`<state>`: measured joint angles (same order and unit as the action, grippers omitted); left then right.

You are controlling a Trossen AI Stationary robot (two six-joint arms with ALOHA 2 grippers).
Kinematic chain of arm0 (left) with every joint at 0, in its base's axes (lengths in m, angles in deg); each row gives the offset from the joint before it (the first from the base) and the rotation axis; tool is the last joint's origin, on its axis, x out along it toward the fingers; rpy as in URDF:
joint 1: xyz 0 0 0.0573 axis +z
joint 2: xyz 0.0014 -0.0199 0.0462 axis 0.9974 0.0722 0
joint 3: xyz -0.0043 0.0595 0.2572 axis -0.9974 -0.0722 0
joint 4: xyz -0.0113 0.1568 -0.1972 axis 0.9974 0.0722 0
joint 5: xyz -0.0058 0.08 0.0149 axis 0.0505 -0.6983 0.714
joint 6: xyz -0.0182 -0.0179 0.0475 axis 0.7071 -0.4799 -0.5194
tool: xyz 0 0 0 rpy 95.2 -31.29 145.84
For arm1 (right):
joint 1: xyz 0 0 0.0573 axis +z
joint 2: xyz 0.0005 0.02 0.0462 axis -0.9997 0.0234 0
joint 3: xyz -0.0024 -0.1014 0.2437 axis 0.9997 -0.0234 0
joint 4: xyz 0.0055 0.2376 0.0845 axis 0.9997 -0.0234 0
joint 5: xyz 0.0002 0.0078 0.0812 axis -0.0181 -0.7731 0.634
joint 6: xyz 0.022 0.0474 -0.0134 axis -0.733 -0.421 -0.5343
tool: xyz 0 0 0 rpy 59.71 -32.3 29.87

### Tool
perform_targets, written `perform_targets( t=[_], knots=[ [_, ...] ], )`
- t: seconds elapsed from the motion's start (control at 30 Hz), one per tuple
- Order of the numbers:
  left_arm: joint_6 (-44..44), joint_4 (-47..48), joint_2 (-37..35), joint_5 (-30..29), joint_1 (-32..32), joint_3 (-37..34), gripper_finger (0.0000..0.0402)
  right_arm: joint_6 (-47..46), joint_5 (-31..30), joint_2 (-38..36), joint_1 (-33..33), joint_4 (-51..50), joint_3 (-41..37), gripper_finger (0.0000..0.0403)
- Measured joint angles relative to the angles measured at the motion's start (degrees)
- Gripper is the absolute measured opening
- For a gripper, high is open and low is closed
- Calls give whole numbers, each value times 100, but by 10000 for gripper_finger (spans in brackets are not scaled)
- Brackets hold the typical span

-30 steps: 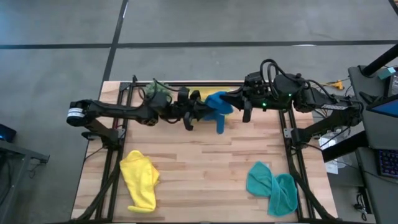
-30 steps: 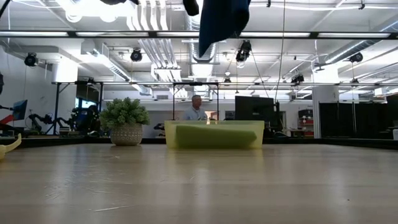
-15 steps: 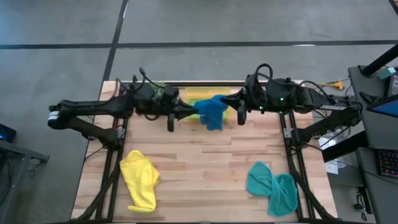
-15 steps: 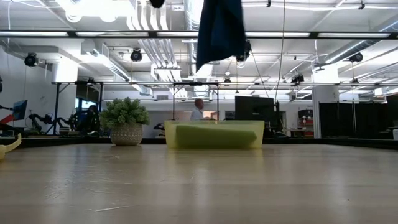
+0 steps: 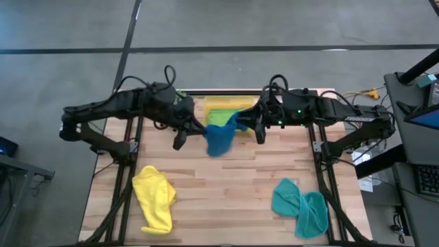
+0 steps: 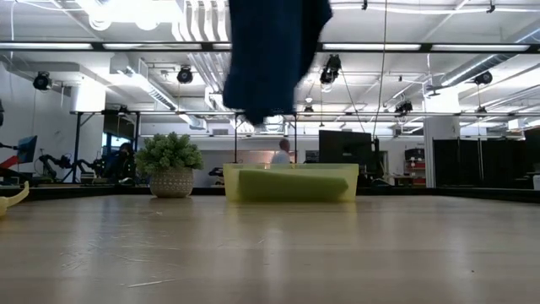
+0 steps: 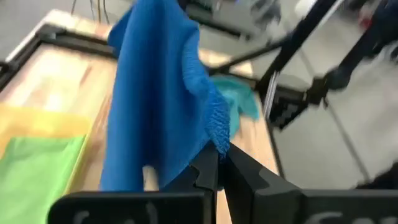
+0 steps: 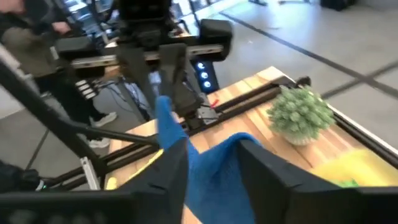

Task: Fold microfiber towels
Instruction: Fold the blue towel

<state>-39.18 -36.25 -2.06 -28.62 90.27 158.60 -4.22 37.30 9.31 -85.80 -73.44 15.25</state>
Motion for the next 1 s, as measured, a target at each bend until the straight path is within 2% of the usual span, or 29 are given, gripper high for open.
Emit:
perform_targets(
  t=[0.1,0.2,0.3,0.53,0.63,0.7,0.8,1.0],
  knots=[
    [-342,848,364,0,0,802,0,432,47,19,97,267,0,170],
    [-597,1467,716,0,0,1555,0,1205,95,24,246,557,2,194],
    [-834,2188,1052,0,0,2290,0,1781,111,59,323,776,4,202],
    [-1090,3384,1744,-39,-2,3589,0,2079,192,352,311,1111,7,203],
    [-1119,3735,1939,-191,-2,3910,0,1972,166,595,315,1379,0,203],
    [-1123,3956,2056,-422,-2,4060,0,1912,-134,727,316,1558,0,203],
    [-1125,4107,2121,-465,-2,4176,0,1958,-519,913,333,1726,23,203],
    [-1125,4120,2059,-501,-2,4175,0,1958,-498,1343,342,1836,170,203]
  ],
)
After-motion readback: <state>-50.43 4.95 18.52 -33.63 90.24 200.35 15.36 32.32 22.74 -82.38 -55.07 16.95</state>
